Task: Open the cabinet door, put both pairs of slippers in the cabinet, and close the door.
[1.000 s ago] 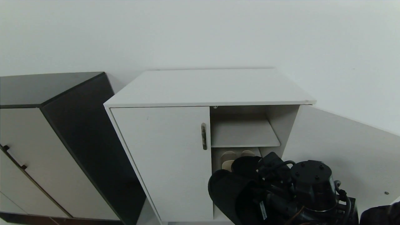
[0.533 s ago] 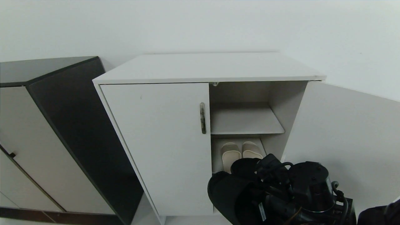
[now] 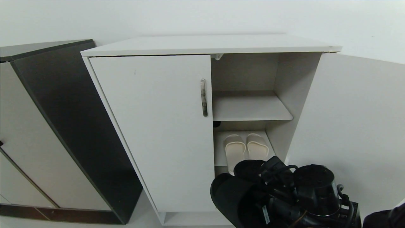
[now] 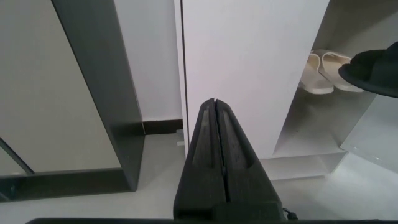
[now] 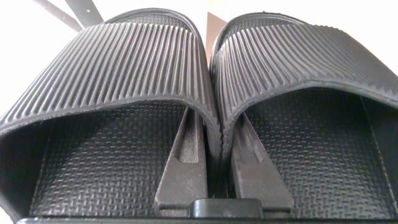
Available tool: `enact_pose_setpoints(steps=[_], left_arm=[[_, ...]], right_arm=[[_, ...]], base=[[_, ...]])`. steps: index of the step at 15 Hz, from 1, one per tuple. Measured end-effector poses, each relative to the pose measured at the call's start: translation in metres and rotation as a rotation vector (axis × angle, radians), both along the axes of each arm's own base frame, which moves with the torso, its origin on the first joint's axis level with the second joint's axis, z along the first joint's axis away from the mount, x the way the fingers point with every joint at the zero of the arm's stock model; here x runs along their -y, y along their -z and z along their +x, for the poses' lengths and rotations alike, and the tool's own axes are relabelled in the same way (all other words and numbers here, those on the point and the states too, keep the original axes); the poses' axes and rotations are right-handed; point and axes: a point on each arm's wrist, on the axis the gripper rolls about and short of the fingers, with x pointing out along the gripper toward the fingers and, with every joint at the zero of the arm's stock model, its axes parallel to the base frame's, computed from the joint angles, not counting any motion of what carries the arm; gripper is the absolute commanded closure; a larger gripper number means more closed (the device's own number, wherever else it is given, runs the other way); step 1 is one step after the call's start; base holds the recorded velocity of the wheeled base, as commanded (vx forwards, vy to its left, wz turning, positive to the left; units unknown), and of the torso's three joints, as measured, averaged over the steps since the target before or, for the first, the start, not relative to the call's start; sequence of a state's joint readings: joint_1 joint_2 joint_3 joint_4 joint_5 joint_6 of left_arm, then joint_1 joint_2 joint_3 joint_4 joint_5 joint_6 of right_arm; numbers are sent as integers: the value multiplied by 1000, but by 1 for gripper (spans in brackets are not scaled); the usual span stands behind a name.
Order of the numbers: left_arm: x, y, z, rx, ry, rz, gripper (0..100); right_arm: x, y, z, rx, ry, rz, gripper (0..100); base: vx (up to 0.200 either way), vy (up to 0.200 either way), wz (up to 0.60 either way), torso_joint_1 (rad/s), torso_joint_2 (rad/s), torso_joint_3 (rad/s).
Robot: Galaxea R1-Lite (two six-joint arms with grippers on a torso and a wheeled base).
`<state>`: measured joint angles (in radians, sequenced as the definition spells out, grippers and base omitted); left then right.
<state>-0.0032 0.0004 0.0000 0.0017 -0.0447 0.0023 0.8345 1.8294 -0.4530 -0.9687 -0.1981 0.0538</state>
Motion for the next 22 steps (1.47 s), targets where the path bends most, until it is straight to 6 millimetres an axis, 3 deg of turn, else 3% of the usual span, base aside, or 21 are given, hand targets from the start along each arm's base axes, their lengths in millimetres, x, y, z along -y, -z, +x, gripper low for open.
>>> enact_pose_setpoints(steps=[9, 12, 15, 17, 20, 22], left_arm=[[0, 0, 0, 0, 0, 0, 100], [0, 0, 0, 0, 0, -1, 100], [0, 0, 0, 0, 0, -1, 100], [0, 0, 0, 0, 0, -1, 100], [0, 0, 0, 0, 0, -1, 100], [0, 0, 0, 0, 0, -1, 100]], right_arm=[[-1, 5, 3, -9, 15, -15, 100], [-13, 2, 23, 15, 183, -33, 100], [-22, 0, 32, -93, 284, -100, 100], [-29, -13, 34, -156, 374, -101, 100], [-45, -53, 38, -16, 592, -41, 100], [-52, -72, 39, 49, 641, 22, 100]], base=[[0, 0, 0, 0, 7, 4], [0, 0, 0, 0, 0, 0], [0, 0, 0, 0, 0, 0], [0, 0, 0, 0, 0, 0], [0, 0, 0, 0, 0, 0], [0, 0, 0, 0, 0, 0]])
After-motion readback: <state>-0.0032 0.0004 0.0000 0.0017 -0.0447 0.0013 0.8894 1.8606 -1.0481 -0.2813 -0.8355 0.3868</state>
